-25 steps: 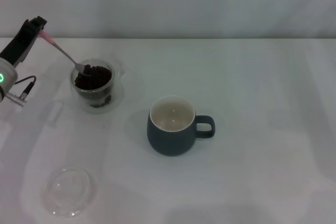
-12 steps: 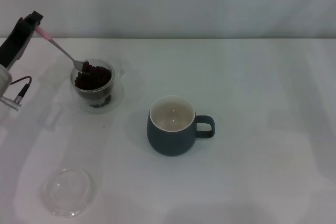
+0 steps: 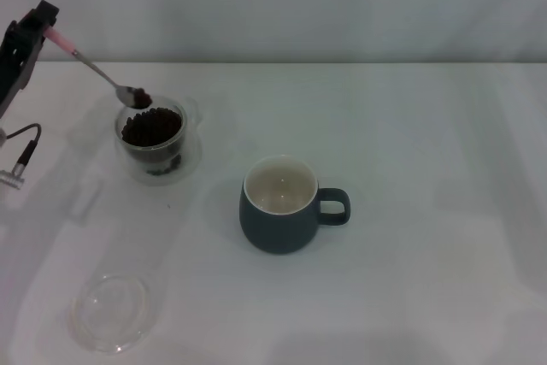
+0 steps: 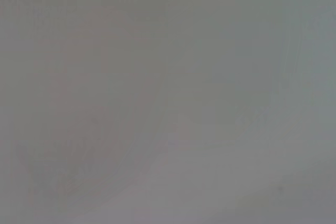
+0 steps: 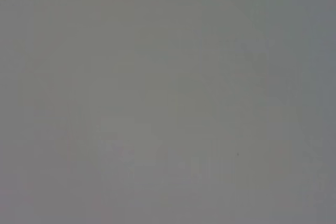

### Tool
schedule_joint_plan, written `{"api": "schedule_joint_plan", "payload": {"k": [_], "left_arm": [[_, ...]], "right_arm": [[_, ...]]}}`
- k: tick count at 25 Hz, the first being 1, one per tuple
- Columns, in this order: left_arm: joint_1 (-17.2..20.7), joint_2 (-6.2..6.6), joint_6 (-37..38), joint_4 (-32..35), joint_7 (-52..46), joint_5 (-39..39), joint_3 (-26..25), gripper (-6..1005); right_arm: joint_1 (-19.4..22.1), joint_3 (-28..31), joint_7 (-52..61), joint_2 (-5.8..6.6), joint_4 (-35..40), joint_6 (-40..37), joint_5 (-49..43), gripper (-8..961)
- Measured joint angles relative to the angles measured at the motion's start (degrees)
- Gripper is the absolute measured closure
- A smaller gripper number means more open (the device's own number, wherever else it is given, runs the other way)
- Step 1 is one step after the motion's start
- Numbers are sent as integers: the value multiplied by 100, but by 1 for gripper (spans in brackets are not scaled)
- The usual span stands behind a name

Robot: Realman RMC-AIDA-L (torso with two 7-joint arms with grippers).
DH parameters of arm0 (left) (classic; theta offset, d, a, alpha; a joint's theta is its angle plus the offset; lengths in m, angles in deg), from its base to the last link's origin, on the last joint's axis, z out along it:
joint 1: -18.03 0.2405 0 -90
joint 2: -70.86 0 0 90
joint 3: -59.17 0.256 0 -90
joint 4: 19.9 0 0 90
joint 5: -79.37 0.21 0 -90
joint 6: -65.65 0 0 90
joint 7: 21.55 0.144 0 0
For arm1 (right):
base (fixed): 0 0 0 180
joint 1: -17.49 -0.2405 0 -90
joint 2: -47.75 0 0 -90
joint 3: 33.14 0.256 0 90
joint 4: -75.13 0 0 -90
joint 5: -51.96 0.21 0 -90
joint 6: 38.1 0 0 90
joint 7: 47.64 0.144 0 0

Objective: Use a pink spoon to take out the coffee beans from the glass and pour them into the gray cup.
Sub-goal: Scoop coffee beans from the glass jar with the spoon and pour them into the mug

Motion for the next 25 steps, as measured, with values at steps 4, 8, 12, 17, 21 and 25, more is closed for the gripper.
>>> {"api": "schedule_joint_plan", "payload": {"k": [4,8,12,17,21,25], "left_arm": [[12,-23,177,-42,-164,23,25,862],[-152,-32,345,-169,-209,67,225,862],[-350,-31,330,-172,-197,72,544,862],[-603,-31,316,-154,-188,75,1074,862],[-663,-31,315,-137,-188,75,1288,862],[-752,-31,313,-116,-161,75,1649,862]], "right_arm": [[0,-4,0,0,-26,28,-4,115],[0,1,3,0,-30,183,-6,115],[13,4,6,0,-40,270,-1,115],[23,5,8,-1,-42,296,26,115],[19,56,9,0,-41,301,37,115],[8,81,9,-1,-40,304,38,115]]}}
